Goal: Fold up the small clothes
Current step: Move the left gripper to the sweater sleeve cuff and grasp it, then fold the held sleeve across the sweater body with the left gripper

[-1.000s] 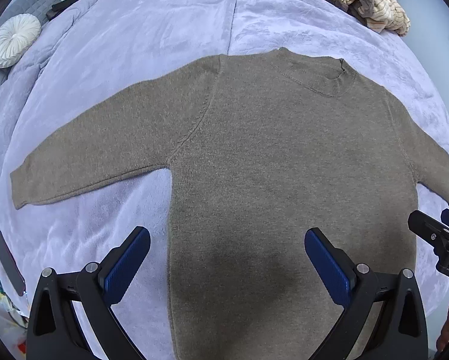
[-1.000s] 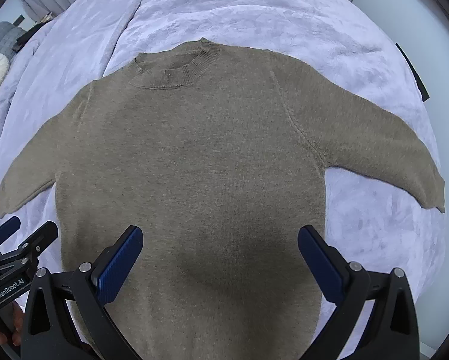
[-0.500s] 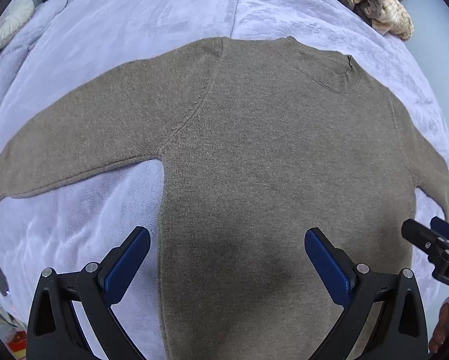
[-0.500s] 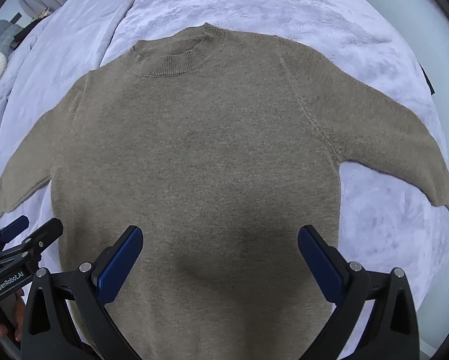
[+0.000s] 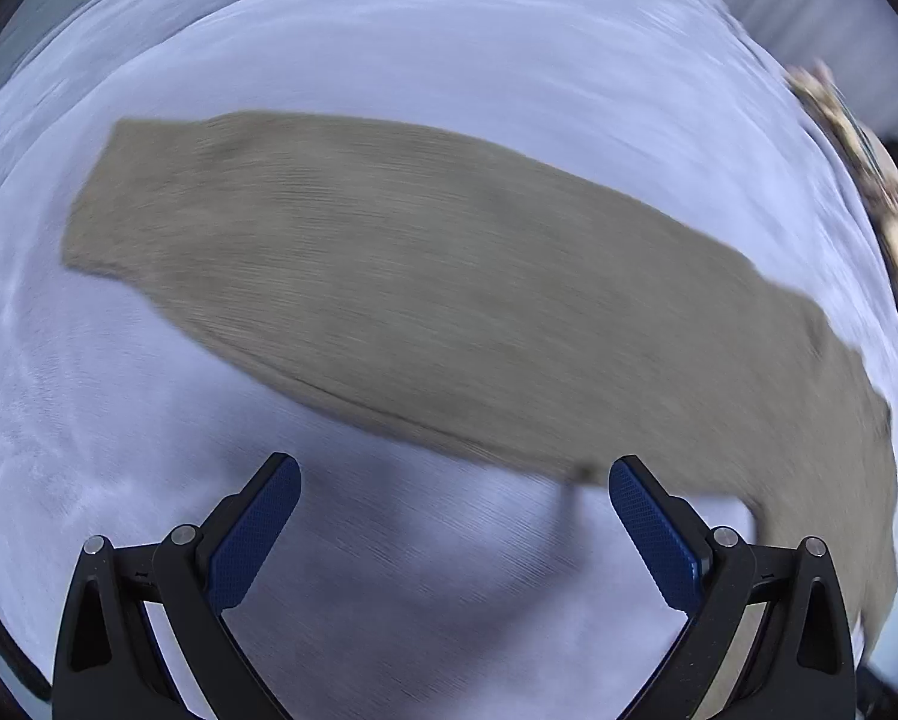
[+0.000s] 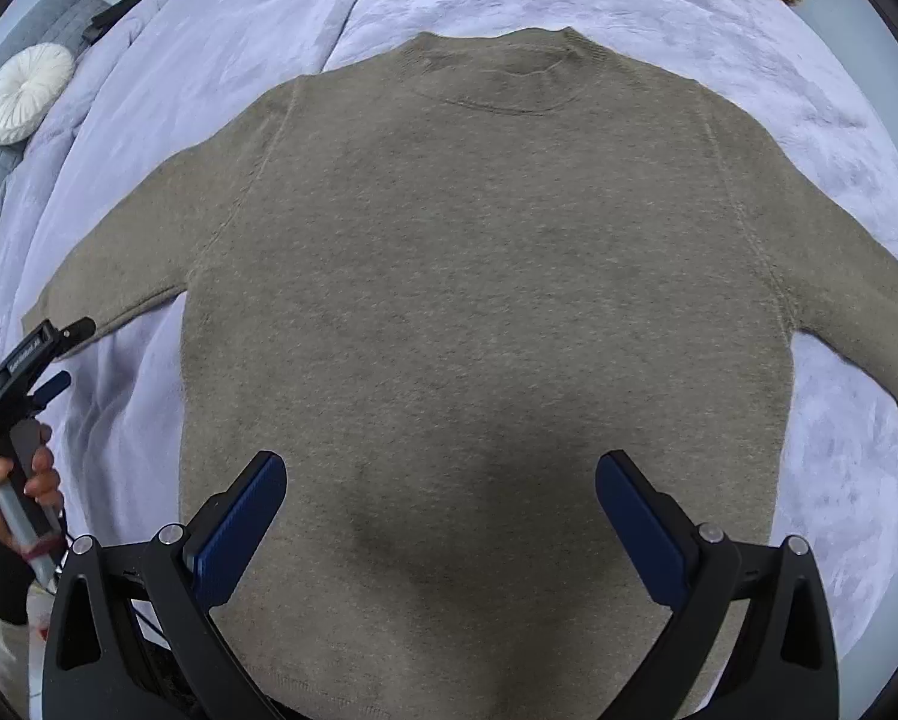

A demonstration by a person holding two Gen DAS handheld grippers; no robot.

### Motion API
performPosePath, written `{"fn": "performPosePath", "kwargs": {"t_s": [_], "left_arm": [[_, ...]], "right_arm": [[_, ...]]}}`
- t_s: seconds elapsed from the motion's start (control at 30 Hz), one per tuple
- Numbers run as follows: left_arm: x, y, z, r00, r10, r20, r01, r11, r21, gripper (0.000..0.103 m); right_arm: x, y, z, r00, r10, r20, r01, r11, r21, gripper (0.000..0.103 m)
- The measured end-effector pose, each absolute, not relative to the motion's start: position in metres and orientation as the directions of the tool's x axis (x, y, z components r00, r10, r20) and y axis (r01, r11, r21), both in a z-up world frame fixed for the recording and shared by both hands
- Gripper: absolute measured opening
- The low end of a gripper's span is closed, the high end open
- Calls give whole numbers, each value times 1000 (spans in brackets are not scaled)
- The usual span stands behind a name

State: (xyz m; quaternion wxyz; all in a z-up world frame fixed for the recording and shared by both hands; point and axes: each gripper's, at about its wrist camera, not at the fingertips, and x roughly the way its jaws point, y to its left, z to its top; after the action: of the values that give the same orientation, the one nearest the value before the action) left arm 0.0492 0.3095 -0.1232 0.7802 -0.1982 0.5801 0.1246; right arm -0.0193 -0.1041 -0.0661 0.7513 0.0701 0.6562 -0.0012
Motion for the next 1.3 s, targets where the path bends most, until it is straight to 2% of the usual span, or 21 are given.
{"fn": "performPosePath", "kwargs": {"t_s": [0.1, 0.23, 0.27, 0.3, 0.33, 0.4, 0.43, 0.47, 0.57, 0.67, 0.8, 0.9, 1.03, 1.1, 1.23, 1.27, 1.3], "left_arm": [[55, 346, -143, 318, -68, -946, -509, 829, -231, 103], [63, 352, -137, 406, -57, -912, -522, 805, -282, 103], [63, 350, -132, 433, -42, -900, -518, 806, -287, 98], [62, 348, -127, 454, -20, -891, -522, 804, -285, 78], [64, 346, -123, 460, -14, -888, -523, 804, -284, 65], [67, 341, -120, 469, -37, -882, -504, 809, -302, 22], [67, 339, -118, 483, -69, -873, -483, 810, -332, 12], [72, 340, -113, 499, -100, -861, -460, 811, -361, 9], [74, 319, -85, 554, -111, -825, -370, 855, -363, 9], [85, 279, -45, 615, -174, -769, -228, 894, -385, 9], [100, 191, 2, 636, -309, -707, 15, 921, -389, 9], [110, 106, 17, 592, -413, -692, 193, 906, -376, 9], [114, -1, 3, 479, -485, -732, 355, 869, -343, 9], [116, -45, -16, 427, -464, -776, 407, 865, -294, 9], [101, -74, -57, 370, -388, -844, 427, 878, -216, 10], [100, -75, -65, 360, -366, -858, 425, 883, -199, 26], [98, -76, -68, 352, -347, -869, 419, 889, -185, 51]], "right_arm": [[-20, -86, -72, 112, 92, -989, 54, 994, 99, 103], [-22, -66, -76, 88, 79, -993, 3, 997, 79, 103], [-23, -63, -75, 85, 79, -993, -5, 997, 79, 103], [-23, -61, -76, 82, 78, -994, -12, 997, 78, 103], [-24, -59, -76, 81, 79, -994, -20, 997, 78, 103], [-24, -58, -75, 85, 82, -993, -29, 996, 79, 103], [-25, -57, -74, 89, 85, -992, -32, 996, 82, 103], [-26, -57, -73, 94, 88, -992, -34, 996, 85, 103], [-27, -61, -69, 115, 98, -988, -32, 995, 95, 103], [-31, -72, -65, 143, 120, -982, -10, 993, 120, 103], [-37, -93, -60, 177, 144, -974, 41, 987, 153, 103], [-41, -114, -59, 206, 154, -966, 96, 980, 177, 103], [-49, -155, -60, 235, 149, -960, 193, 961, 196, 103], [-53, -175, -64, 239, 145, -960, 243, 948, 204, 103], [-60, -206, -74, 226, 134, -965, 322, 924, 204, 103], [-61, -212, -77, 221, 130, -967, 333, 922, 200, 103], [-61, -215, -79, 215, 127, -968, 338, 920, 196, 103]]}}
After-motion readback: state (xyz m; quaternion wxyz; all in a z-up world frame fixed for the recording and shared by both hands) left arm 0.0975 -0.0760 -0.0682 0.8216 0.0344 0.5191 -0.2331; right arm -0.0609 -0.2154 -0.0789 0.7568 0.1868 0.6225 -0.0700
